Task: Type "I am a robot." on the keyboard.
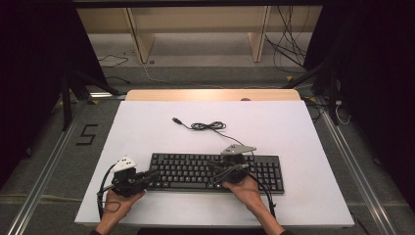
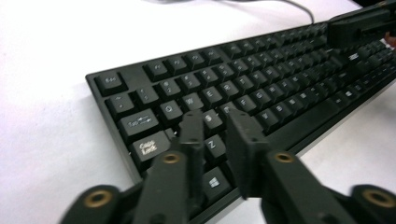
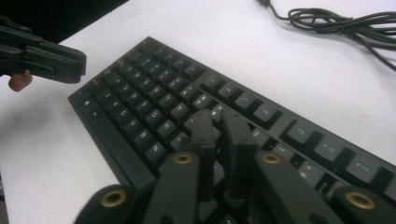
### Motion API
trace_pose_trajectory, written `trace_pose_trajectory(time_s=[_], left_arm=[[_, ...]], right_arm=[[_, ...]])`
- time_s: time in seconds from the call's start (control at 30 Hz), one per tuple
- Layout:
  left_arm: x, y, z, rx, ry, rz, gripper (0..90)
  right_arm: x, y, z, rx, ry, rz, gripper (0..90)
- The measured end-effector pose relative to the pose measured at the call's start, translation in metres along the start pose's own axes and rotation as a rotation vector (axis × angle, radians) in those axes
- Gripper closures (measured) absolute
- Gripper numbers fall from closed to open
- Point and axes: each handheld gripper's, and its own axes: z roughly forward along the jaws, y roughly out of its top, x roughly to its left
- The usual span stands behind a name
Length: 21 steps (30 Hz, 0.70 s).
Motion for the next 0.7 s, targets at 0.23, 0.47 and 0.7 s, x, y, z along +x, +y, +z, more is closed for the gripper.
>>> trace_pose_trajectory(time_s=[0.23, 0.47, 0.7], left_arm=[[0.003, -0.001, 0.002, 0.041, 0.023, 0.007, 88.9], [0.004, -0.002, 0.005, 0.061, 0.029, 0.006, 89.0], [0.007, -0.002, 0.006, 0.081, 0.037, 0.005, 89.0]], right_arm=[[0.003, 0.003, 0.015, 0.032, -0.001, -0.001, 90.0], [0.004, 0.004, 0.026, 0.058, -0.007, 0.001, 90.0], [0.006, 0.006, 0.034, 0.077, -0.02, -0.003, 90.0]])
